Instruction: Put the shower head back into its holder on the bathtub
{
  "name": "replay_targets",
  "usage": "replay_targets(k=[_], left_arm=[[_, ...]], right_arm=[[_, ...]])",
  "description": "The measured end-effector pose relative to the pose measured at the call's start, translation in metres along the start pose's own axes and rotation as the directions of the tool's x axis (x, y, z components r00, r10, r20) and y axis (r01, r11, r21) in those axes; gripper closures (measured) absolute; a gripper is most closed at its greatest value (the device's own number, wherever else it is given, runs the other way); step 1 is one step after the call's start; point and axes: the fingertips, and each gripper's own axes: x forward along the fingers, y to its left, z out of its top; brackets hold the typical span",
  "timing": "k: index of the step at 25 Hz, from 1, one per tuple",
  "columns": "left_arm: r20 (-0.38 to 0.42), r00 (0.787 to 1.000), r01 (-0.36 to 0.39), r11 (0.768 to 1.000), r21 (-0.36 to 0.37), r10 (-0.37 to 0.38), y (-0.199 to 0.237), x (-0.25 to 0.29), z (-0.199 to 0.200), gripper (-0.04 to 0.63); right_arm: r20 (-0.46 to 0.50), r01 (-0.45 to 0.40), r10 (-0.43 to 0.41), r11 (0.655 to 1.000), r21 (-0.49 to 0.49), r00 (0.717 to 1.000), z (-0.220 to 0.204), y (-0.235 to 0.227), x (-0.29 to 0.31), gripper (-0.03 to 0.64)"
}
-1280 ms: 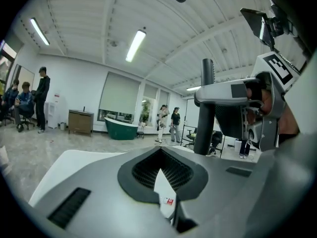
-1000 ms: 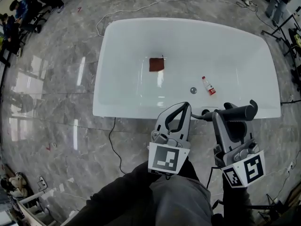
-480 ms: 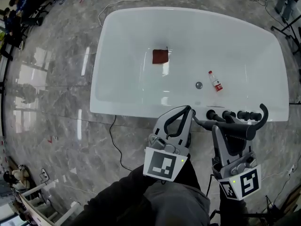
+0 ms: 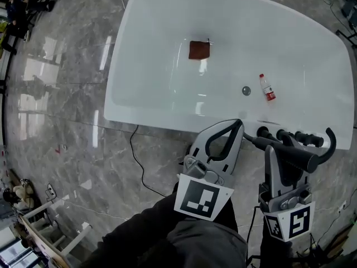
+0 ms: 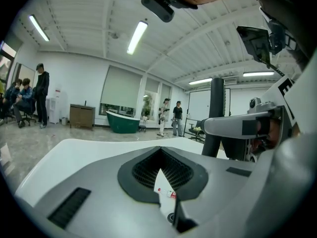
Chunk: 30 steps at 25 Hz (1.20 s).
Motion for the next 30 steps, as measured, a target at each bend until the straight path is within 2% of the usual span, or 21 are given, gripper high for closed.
replay_targets(k=[8, 14, 23, 30], left_arm=[[-0.022, 1.000, 0.016, 0.999, -0.032, -0.017, 0.007, 0.008, -0.028, 0.592], [-0.006, 0.999, 0.043, 0.998, -0.049, -0.043, 0.011, 0.018, -0.046, 0.592], [0.001, 0.999, 0.045, 0.996, -0.071, -0.045, 0.027, 0.023, -0.061, 0.592], [-0.006, 0.996, 0.089, 0.992, -0.091, -0.090, 0.027, 0.025, -0.079, 0.592]], right_arm=[[-0.016, 0.015, -0.015, 1.000, 0.005, 1.000, -0.030, -0.005, 0.014, 0.479], [-0.006, 0.049, -0.049, 0.999, 0.008, 0.999, -0.056, -0.010, 0.027, 0.479], [-0.037, 0.068, -0.068, 0.998, -0.001, 0.997, -0.092, -0.015, 0.038, 0.479], [-0.047, 0.077, -0.077, 0.997, 0.006, 0.996, -0.116, -0.016, 0.043, 0.479]])
